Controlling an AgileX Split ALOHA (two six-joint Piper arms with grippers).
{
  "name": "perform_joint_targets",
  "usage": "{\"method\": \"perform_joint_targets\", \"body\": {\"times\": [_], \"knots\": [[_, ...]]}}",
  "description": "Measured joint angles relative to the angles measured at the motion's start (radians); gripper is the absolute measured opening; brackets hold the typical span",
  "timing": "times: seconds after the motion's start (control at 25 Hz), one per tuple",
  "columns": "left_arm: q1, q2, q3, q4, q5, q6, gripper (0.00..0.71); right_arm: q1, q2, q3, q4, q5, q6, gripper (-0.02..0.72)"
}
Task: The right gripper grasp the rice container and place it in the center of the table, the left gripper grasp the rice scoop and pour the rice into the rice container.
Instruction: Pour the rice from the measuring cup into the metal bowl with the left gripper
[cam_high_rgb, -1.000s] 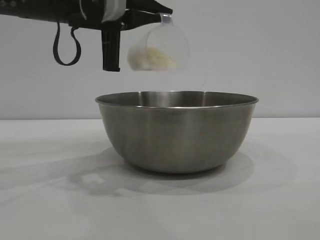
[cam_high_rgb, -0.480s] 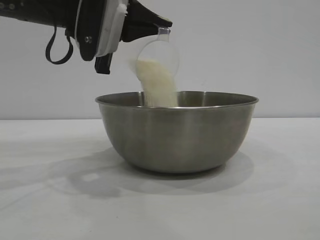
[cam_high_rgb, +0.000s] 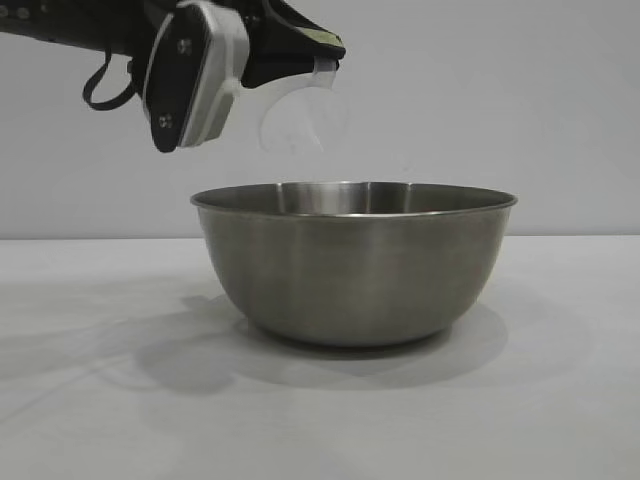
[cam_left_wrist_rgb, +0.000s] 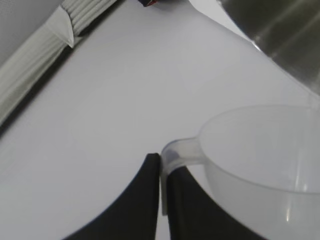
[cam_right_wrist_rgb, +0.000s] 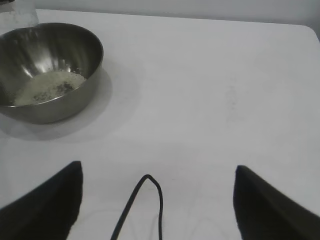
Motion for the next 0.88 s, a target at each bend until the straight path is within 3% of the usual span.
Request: {"method": "perform_joint_targets", "body": {"times": [0.6, 0.88], "knots": [[0.000, 0.000, -0.006, 0.025, -0.020, -0.005, 0.000, 0.000, 0.000, 0.000, 0.000, 0.000, 0.000, 0.574], [0.000, 0.000, -0.006, 0.016, -0.020, -0.375, 0.000, 0.000, 0.000, 0.000, 0.000, 0.000, 0.000, 0.574]]}}
